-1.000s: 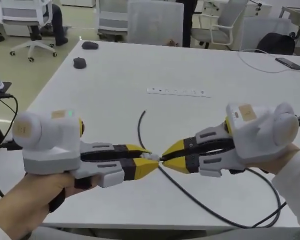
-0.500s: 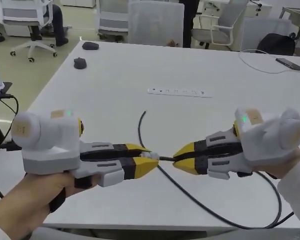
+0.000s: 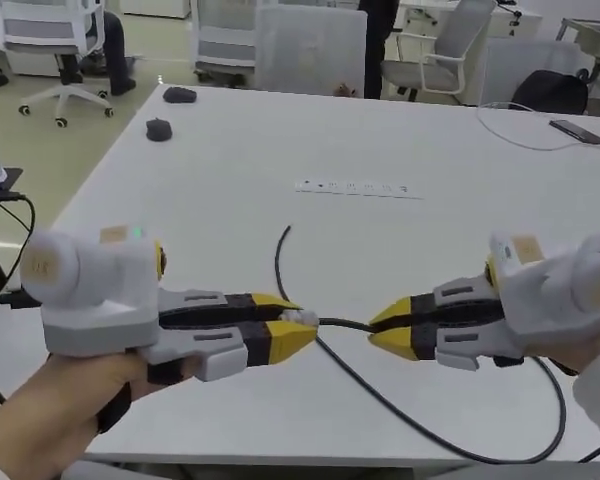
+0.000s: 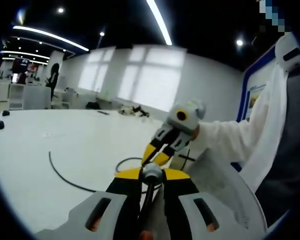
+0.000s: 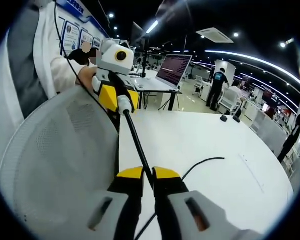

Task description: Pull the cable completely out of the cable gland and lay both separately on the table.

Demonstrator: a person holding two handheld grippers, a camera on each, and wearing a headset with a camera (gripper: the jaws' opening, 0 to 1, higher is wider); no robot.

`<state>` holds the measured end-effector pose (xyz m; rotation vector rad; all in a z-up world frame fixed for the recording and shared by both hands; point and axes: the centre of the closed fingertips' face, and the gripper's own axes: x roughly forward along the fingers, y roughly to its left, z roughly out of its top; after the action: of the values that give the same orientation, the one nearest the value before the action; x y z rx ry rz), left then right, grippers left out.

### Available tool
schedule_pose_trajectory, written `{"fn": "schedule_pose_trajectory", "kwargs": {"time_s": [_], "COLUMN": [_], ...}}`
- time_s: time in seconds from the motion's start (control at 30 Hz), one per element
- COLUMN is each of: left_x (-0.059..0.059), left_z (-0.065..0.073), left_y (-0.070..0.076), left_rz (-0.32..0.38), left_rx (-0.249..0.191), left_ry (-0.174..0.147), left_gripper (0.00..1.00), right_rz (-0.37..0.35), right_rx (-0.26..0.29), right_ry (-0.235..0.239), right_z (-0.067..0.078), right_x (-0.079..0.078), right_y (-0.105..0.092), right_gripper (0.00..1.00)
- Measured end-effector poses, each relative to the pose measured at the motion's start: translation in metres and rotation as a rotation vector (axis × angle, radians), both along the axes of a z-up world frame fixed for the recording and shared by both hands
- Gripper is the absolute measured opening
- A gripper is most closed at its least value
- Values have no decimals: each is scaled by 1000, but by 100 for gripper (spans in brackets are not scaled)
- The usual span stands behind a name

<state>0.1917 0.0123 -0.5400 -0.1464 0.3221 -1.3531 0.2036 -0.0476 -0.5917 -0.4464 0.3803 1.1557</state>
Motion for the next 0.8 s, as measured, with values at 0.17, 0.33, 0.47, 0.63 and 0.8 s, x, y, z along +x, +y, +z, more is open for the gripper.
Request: {"fn": "schedule_pose_trajectory", "kwargs": {"time_s": [0.17, 0.33, 0.47, 0.63, 0.8], "left_x": [0, -1, -1, 0, -1], "left_z": [0, 0, 1, 2, 1], "left_y": [0, 0, -1, 0, 0], "left_rz": [-1, -7, -10, 0, -3], "left_rx": [1, 2, -6, -13, -9], "left_ry": [-1, 0, 1, 3, 3], "left_gripper": [16, 16, 16, 16, 16], "right_rz": [-2, 7, 5, 34, 86], "right_rx": [-3, -11, -29, 10, 16], "right_ry": [18, 39, 25, -1, -20], "right_z": [-3, -6, -2, 15, 23], "right_x": [0, -1, 2, 1, -6], "right_y": [3, 3, 0, 9, 28], "right_gripper": [5, 5, 7, 14, 17]}}
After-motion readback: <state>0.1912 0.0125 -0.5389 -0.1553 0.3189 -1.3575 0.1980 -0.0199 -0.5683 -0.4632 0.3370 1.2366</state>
